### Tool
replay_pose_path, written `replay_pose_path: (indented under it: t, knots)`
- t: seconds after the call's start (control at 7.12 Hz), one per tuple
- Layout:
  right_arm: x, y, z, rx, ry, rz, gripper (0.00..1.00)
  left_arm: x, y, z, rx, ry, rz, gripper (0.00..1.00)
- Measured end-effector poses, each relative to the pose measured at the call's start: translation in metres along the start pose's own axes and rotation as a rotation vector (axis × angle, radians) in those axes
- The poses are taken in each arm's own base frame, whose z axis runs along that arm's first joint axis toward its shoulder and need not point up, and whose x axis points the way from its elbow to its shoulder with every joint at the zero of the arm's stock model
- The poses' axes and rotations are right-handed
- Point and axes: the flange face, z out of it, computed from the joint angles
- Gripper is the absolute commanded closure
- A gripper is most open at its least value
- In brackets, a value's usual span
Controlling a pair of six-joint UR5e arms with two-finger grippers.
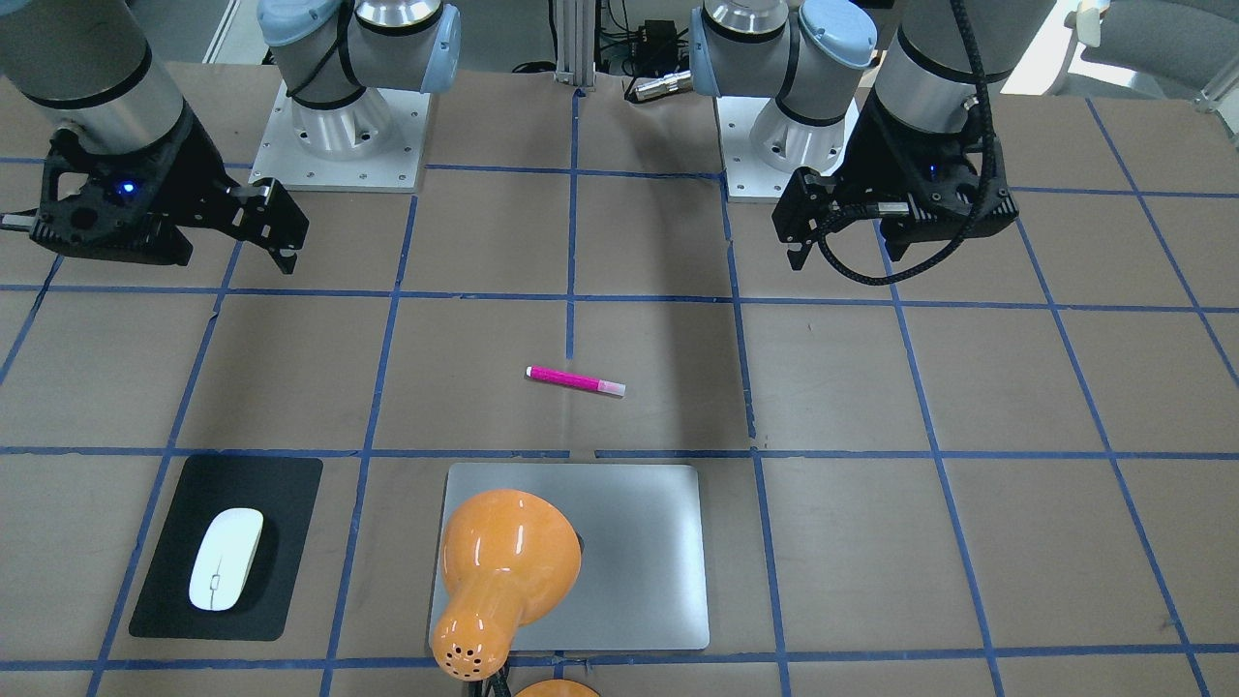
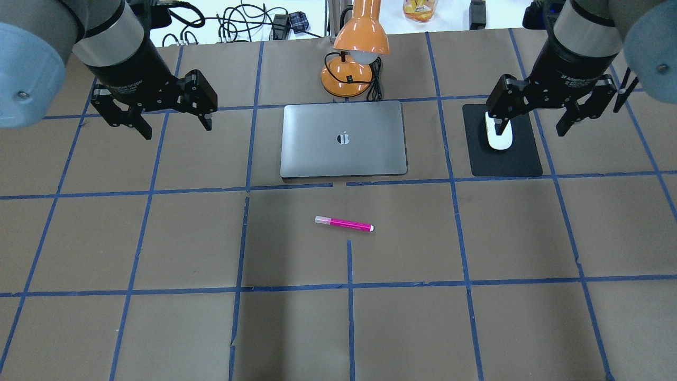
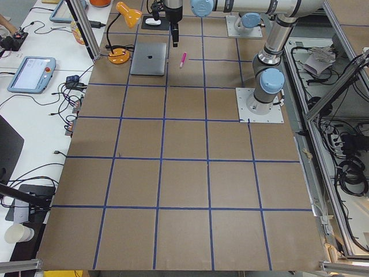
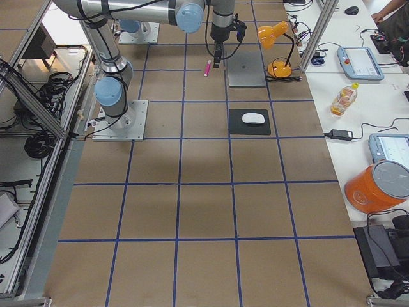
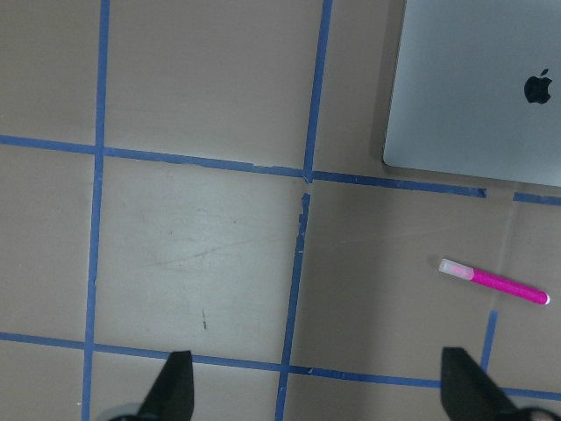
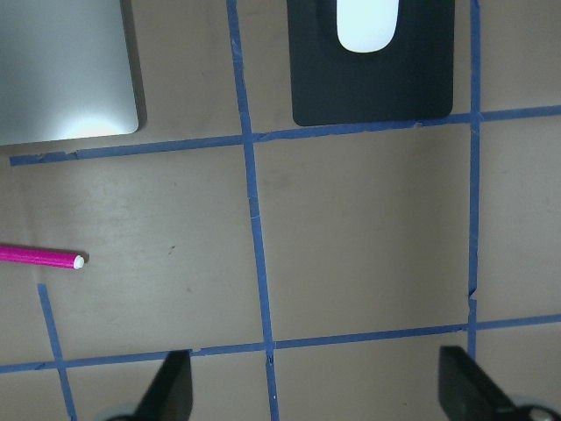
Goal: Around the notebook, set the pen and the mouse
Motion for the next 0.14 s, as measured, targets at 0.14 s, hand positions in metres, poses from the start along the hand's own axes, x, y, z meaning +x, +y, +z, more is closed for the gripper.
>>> replay_pose_path:
  t: [0.14]
  knots:
    - [-0.0013,0.0072,0.0020,-0.006,0.000,0.016,0.00,0.0000,0.0000,0.0000,0.000,0.000,0.000,0.00]
